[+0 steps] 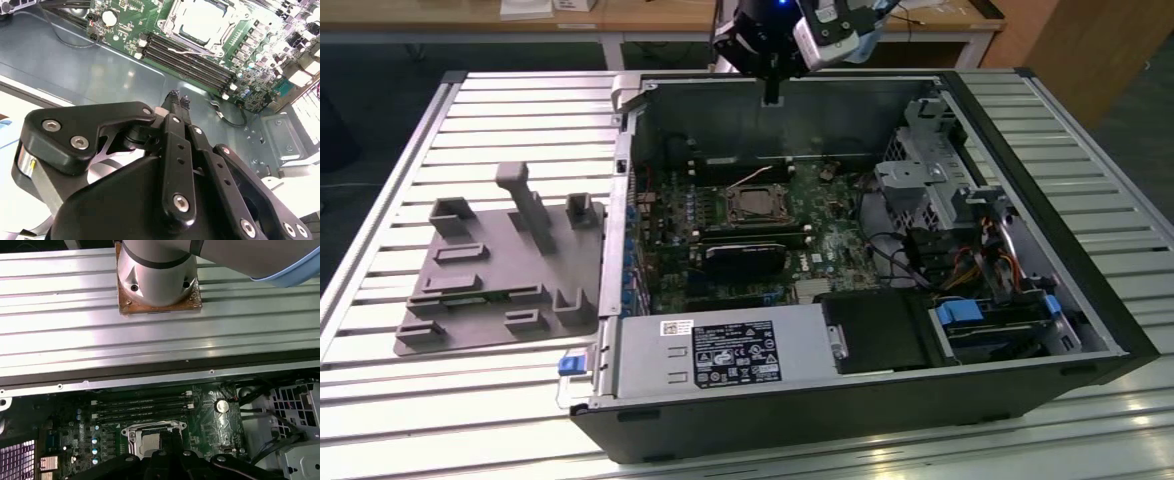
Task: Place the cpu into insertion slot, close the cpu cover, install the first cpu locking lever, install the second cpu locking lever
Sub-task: 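Install the first cpu locking lever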
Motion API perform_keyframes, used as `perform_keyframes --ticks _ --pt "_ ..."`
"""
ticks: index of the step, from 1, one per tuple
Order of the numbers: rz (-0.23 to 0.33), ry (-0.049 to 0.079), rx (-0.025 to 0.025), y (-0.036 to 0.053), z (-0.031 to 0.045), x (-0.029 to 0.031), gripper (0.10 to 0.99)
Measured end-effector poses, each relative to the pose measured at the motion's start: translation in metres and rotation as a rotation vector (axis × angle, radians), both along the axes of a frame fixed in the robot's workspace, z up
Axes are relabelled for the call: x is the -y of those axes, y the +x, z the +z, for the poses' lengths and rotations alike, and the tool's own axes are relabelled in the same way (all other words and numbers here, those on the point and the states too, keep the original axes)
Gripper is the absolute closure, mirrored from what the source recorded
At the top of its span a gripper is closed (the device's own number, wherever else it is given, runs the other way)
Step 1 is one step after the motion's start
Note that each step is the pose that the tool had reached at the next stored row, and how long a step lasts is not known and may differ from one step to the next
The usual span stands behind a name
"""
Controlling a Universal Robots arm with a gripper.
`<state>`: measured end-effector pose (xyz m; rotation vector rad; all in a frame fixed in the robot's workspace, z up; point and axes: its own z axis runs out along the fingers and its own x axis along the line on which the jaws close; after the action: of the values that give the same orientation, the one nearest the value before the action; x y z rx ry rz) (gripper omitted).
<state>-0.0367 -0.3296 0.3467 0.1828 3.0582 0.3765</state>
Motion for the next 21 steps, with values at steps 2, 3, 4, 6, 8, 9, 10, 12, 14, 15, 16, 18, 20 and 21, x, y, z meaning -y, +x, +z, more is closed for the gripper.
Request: perform_keyframes --ticks 2,3,4,6,8,9,10,12,14,15,16,18,20,21 --pt "0.000 0.000 0.0000 0.0000 0.0007 0.0000 0.984" --pt "0.000 0.000 0.0000 0.0000 0.0011 0.0000 0.984" --pt "0.000 0.000 0.0000 0.0000 0.0014 0.0000 0.984" --pt "0.000 0.000 0.0000 0.0000 0.0022 0.0000 0.984" --pt "0.000 0.000 0.0000 0.0000 0.0029 0.0000 0.984" --pt "0.000 0.000 0.0000 0.0000 0.0033 0.0000 0.984" --pt "0.000 0.000 0.0000 0.0000 0.0037 0.0000 0.984" --pt "0.000 0.000 0.0000 0.0000 0.0044 0.0000 0.984" --pt "0.000 0.000 0.0000 0.0000 0.0051 0.0000 0.984" --pt "0.000 0.000 0.0000 0.0000 0.0055 0.0000 0.984" --pt "0.000 0.000 0.0000 0.0000 0.0058 0.0000 0.984" --pt "0.000 0.000 0.0000 0.0000 0.0066 0.0000 0.984" --pt "0.000 0.000 0.0000 0.0000 0.0074 0.0000 0.984" --pt "0.000 0.000 0.0000 0.0000 0.0077 0.0000 0.984"
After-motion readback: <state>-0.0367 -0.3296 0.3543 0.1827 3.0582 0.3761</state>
